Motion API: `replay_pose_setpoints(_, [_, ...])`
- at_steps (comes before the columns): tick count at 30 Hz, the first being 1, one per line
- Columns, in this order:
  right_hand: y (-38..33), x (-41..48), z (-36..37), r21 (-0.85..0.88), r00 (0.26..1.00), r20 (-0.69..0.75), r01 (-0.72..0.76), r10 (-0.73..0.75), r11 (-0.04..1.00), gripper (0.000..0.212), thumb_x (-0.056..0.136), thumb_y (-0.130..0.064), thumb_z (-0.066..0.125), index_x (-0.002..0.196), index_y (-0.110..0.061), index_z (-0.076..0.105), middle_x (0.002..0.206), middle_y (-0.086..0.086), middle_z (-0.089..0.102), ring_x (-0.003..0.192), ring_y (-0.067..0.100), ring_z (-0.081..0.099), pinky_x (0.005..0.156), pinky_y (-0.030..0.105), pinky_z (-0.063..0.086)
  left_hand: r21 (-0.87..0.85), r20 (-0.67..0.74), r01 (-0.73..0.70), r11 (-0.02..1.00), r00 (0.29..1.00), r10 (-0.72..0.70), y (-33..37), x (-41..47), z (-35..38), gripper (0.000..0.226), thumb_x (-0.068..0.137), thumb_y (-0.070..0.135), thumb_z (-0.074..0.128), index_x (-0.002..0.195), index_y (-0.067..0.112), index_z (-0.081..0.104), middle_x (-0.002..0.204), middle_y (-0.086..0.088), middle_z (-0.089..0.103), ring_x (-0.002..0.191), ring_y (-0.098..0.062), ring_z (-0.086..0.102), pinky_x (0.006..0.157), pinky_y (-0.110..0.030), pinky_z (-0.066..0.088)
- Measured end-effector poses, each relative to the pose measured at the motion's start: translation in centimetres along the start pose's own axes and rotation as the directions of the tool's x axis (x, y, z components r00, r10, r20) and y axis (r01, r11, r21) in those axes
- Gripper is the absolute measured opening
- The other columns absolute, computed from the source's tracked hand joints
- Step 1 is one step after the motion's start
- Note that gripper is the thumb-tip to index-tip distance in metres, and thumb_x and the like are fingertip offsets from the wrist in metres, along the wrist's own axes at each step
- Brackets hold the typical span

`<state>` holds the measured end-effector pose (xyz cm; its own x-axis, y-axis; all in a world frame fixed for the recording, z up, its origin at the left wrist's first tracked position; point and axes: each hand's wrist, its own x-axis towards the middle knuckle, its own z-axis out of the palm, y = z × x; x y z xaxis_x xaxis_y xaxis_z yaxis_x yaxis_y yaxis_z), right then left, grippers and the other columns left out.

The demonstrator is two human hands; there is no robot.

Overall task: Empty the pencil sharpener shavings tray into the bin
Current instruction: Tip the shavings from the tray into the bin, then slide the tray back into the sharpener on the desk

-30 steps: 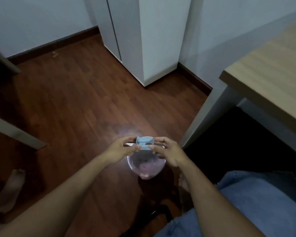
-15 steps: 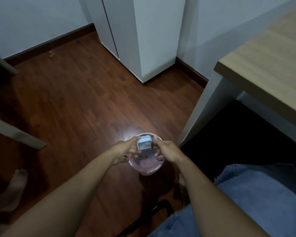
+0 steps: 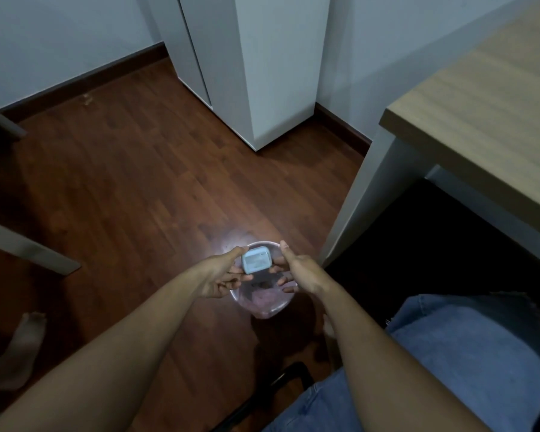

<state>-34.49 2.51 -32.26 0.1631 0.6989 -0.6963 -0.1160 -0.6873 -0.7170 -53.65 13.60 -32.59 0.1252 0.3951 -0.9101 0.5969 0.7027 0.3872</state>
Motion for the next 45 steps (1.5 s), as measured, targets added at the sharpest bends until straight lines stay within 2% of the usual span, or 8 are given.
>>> replay_pose_setpoints(5, [-0.4,-0.9,0.2,0.007,1.000,-0.005,0.008,-0.008,1.000,0.057,0.113,-0.062,0.043,0.127,-0.021,0.079,0.109,0.000,0.079,0.068,0.015,0.065,0.067,0.030,0.055,0.037,0.053,-0.114,0.993,0.992,0.112,-0.4,0.0,-0.4,0.060,0.090,0.070,0.070,0.120,0.019,0.081,0.108,0.000,0.090,0.061,-0.009,0.061,0.052,-0.022,0.039])
replay_pose_setpoints(10, [-1.2,-2.3,0.3,0.067,0.995,-0.015,0.097,-0.097,0.993,0.031,0.112,-0.016,0.052,0.117,-0.017,0.082,0.111,0.011,0.074,0.079,0.020,0.071,0.057,0.023,0.058,0.040,0.019,-0.399,0.916,0.917,0.398,-0.4,-1.6,-0.6,0.040,0.091,0.041,0.088,0.128,0.027,0.079,0.113,0.003,0.086,0.095,-0.021,0.082,0.067,-0.026,0.047])
replay_pose_setpoints(14, [-2.3,-3.5,0.5,-0.043,0.984,-0.020,0.175,-0.176,0.984,0.037,0.111,-0.018,0.050,0.111,-0.045,0.075,0.121,0.002,0.082,0.120,0.025,0.079,0.090,0.037,0.066,0.076,0.049,-0.561,0.824,0.828,0.559,-0.1,-2.5,-1.1,0.057,0.089,0.024,0.091,0.143,0.032,0.072,0.137,0.010,0.079,0.118,-0.029,0.080,0.072,-0.026,0.053])
replay_pose_setpoints(19, [-5.6,-6.5,0.4,-0.129,0.940,-0.054,0.327,-0.336,0.936,0.055,0.110,-0.022,0.057,0.098,-0.073,0.074,0.119,-0.001,0.084,0.124,0.030,0.075,0.109,0.055,0.061,0.098,0.030,-0.715,0.692,0.698,0.716,2.4,-4.6,-2.4,0.063,0.087,0.020,0.093,0.145,0.034,0.071,0.142,0.010,0.075,0.115,-0.012,0.072,0.072,-0.023,0.058])
replay_pose_setpoints(25, [-13.5,-10.2,-1.6,-0.263,0.837,-0.093,0.502,-0.540,0.824,0.054,0.110,-0.020,0.062,0.163,-0.029,0.057,0.125,-0.025,0.075,0.113,0.015,0.079,0.110,0.052,0.061,0.099,0.042,-0.856,0.508,0.513,0.857,9.7,-11.2,-4.5,0.061,0.082,0.026,0.091,0.140,0.033,0.073,0.141,0.005,0.078,0.109,-0.009,0.078,0.070,-0.016,0.058])
replay_pose_setpoints(29, [-19.4,-15.0,-3.4,-0.335,0.764,-0.060,0.591,-0.642,0.734,0.050,0.108,-0.021,0.062,0.145,-0.054,0.058,0.126,-0.018,0.079,0.118,0.036,0.077,0.101,0.055,0.066,0.129,0.081,-0.915,0.381,0.393,0.916,14.9,-16.9,-5.3,0.055,0.092,0.020,0.088,0.144,0.027,0.073,0.138,0.004,0.080,0.101,-0.013,0.075,0.080,-0.030,0.058])
replay_pose_setpoints(35, [-25.9,-22.8,-8.8,-0.441,0.690,-0.104,0.614,-0.717,0.655,0.075,0.103,-0.033,0.066,0.173,-0.030,0.040,0.166,-0.009,0.056,0.120,0.022,0.080,0.104,0.049,0.066,0.133,0.158,-0.970,0.202,0.222,0.962,22.1,-25.6,-3.8,0.052,0.094,0.020,0.085,0.144,0.026,0.073,0.134,0.000,0.081,0.112,-0.023,0.078,0.088,-0.027,0.057])
replay_pose_setpoints(45, [-25.7,-36.4,-22.8,-0.650,0.491,-0.382,0.459,-0.783,0.606,0.048,0.109,-0.031,0.060,0.157,-0.037,0.061,0.139,-0.010,0.074,0.124,0.019,0.075,0.109,0.033,0.058,0.105,0.338,-0.991,0.083,0.114,0.934,27.6,-31.4,8.2,0.058,0.081,0.043,0.086,0.136,0.032,0.076,0.128,0.011,0.083,0.119,-0.017,0.080,0.091,-0.032,0.062])
